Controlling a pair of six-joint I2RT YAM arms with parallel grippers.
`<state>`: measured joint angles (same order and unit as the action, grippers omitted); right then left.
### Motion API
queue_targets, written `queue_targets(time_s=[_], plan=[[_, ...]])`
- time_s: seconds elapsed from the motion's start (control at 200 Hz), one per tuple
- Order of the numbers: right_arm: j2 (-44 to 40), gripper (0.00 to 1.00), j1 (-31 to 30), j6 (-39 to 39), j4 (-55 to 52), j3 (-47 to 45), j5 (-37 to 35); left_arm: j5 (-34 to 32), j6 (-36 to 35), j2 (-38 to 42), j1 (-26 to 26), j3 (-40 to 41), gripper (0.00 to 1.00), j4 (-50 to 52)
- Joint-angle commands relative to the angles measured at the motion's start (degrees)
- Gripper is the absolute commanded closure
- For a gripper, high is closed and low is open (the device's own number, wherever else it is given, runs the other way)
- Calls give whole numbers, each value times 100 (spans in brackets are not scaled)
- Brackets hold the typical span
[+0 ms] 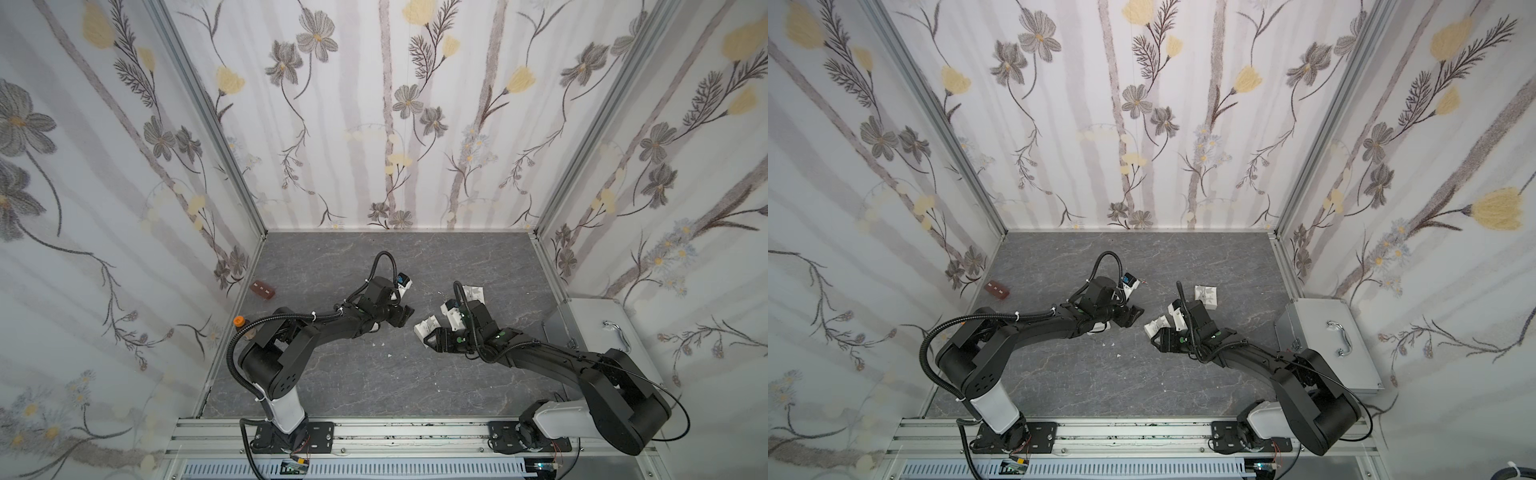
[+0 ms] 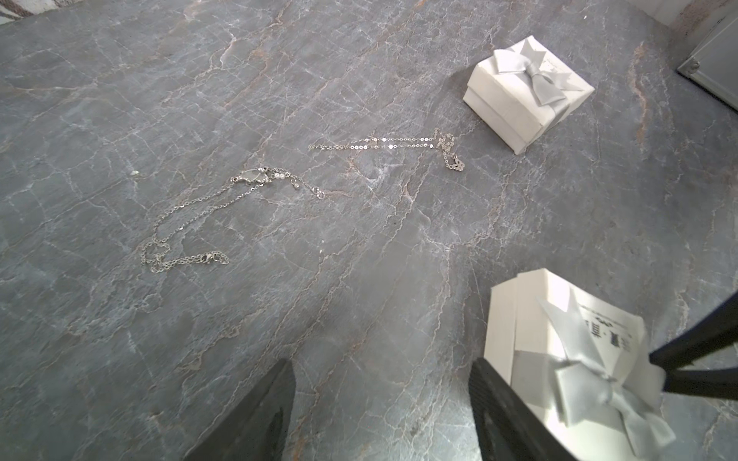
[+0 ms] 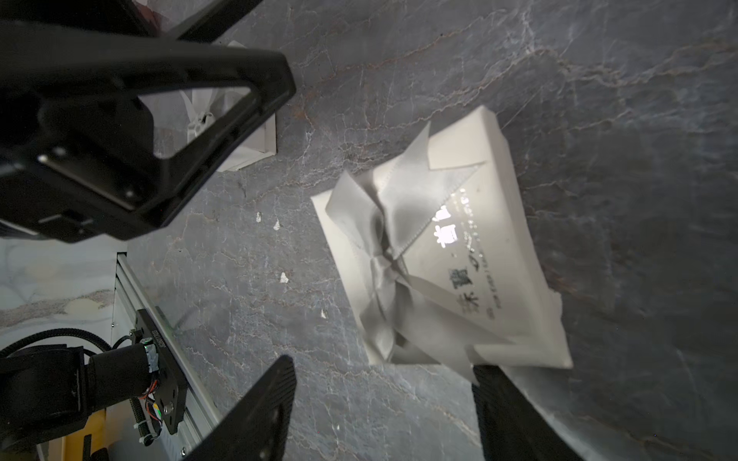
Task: Take the necklace out of the lift-off lid jewelry box
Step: Close the lid on the jewelry box.
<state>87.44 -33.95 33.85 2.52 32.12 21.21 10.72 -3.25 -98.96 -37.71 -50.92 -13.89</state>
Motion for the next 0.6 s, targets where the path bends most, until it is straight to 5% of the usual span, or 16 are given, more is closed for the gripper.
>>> queue_targets(time_s=[0.0,0.595], plan=[[76,32,143,3,393,114,33,20,-51,90,18,111,29,82],[939,34,384,-833,-230,935,72,391,140,-15,-7,563,31,-185]])
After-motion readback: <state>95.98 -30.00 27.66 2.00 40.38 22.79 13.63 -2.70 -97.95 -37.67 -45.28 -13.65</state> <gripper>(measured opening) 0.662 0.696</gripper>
